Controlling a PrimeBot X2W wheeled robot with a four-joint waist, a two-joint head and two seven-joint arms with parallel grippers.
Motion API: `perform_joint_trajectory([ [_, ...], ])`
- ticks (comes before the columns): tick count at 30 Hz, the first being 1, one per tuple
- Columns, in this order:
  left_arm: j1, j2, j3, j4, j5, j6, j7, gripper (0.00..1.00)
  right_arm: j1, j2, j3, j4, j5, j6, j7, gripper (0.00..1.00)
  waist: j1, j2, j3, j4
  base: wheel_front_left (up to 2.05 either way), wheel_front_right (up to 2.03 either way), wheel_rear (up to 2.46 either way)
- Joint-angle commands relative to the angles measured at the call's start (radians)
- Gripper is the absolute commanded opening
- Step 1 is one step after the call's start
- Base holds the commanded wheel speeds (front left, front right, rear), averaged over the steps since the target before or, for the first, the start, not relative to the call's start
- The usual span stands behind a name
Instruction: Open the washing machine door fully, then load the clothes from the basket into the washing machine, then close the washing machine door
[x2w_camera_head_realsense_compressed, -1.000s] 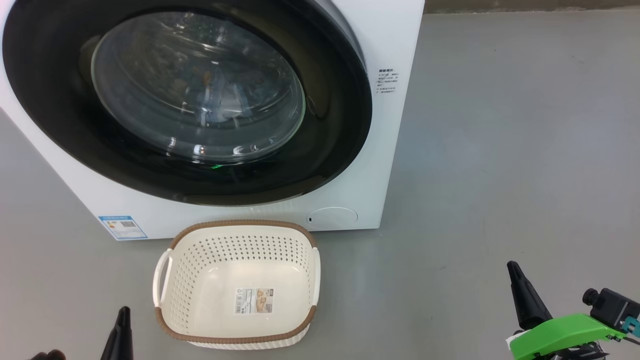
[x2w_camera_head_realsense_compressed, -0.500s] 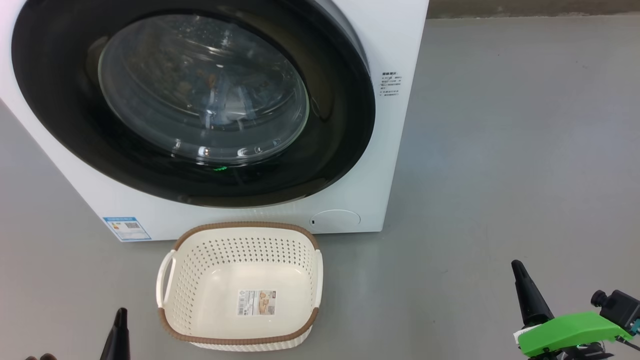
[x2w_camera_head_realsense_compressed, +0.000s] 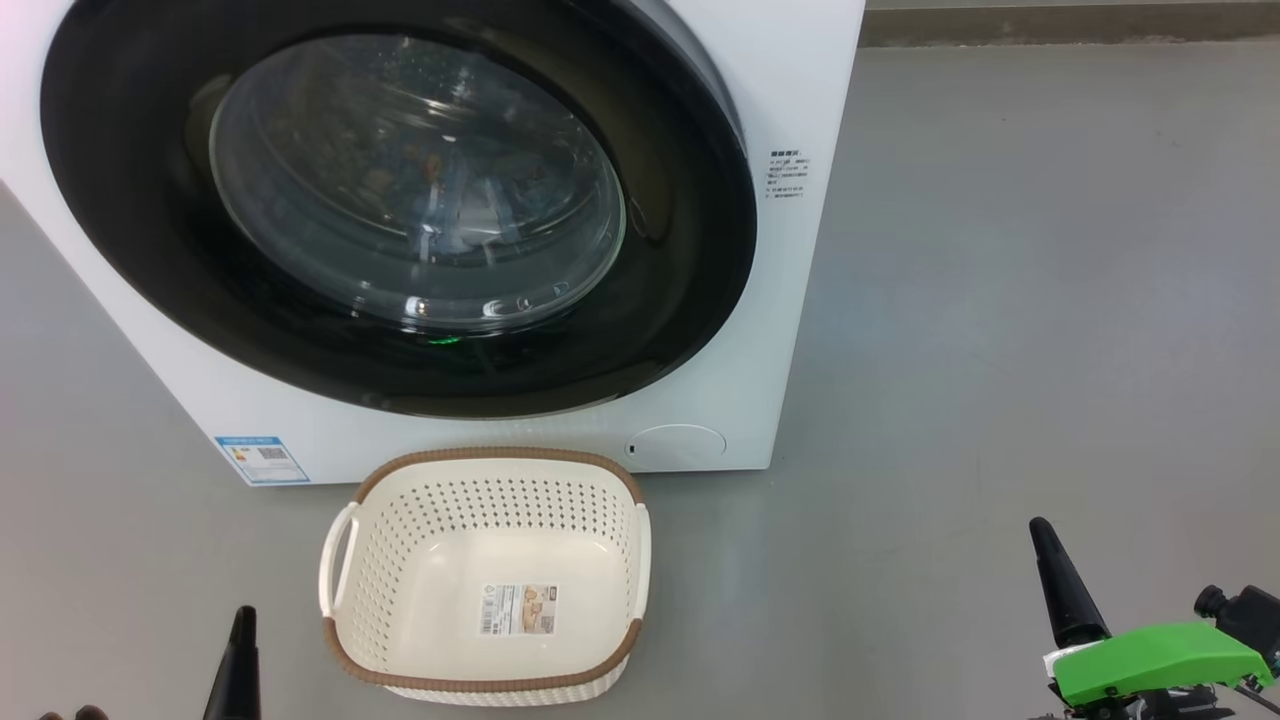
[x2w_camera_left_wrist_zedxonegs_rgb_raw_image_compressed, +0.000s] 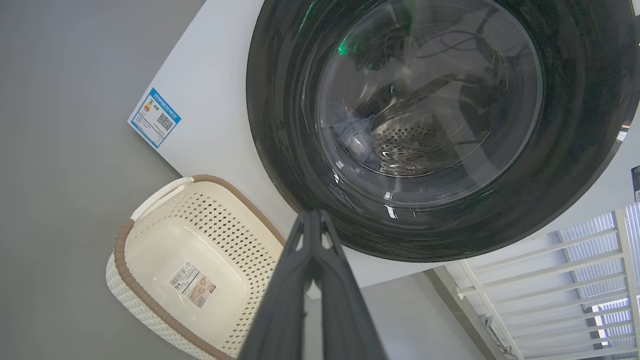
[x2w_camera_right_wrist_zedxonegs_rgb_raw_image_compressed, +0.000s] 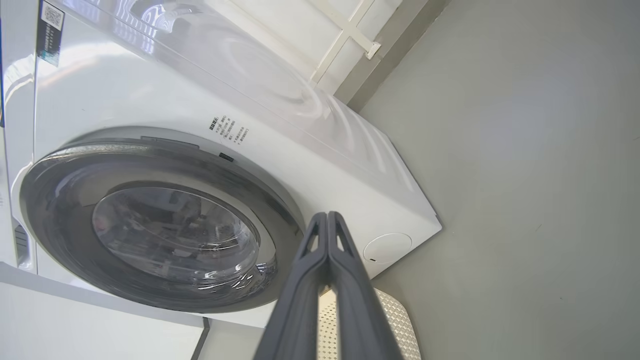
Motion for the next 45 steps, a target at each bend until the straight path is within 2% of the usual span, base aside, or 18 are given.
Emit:
perform_joint_trajectory([
  [1, -0.048, 0.014, 0.03, -0.026, -0.034, -0.002, 0.011, 0.0, -0.019, 0.0, 0.0, -0.03, 0.037, -0.001, 0.008, 0.0, -0.0001, -0.0001, -0.002, 0.001, 0.0, 0.0, 0.0],
  [18, -0.065, -0.003, 0.054, -0.029, -0.19, -0.002, 0.057, 0.0, -0.023, 0.016, -0.02, -0.041, 0.195, -0.002, 0.055, 0.0, -0.0001, -0.0001, -0.013, 0.011, 0.0, 0.0, 0.0],
  [24, -0.08, -0.017, 0.074, -0.034, -0.324, -0.003, 0.097, 0.0, -0.027, 0.03, -0.038, -0.051, 0.331, -0.002, 0.095, 0.0, -0.0001, -0.0001, -0.022, 0.019, 0.0, 0.0, 0.0],
  [45, -0.102, -0.039, 0.106, -0.039, -0.527, -0.003, 0.157, 0.0, -0.033, 0.052, -0.066, -0.065, 0.536, -0.002, 0.157, 0.0, -0.0001, -0.0001, -0.037, 0.031, 0.0, 0.0, 0.0],
])
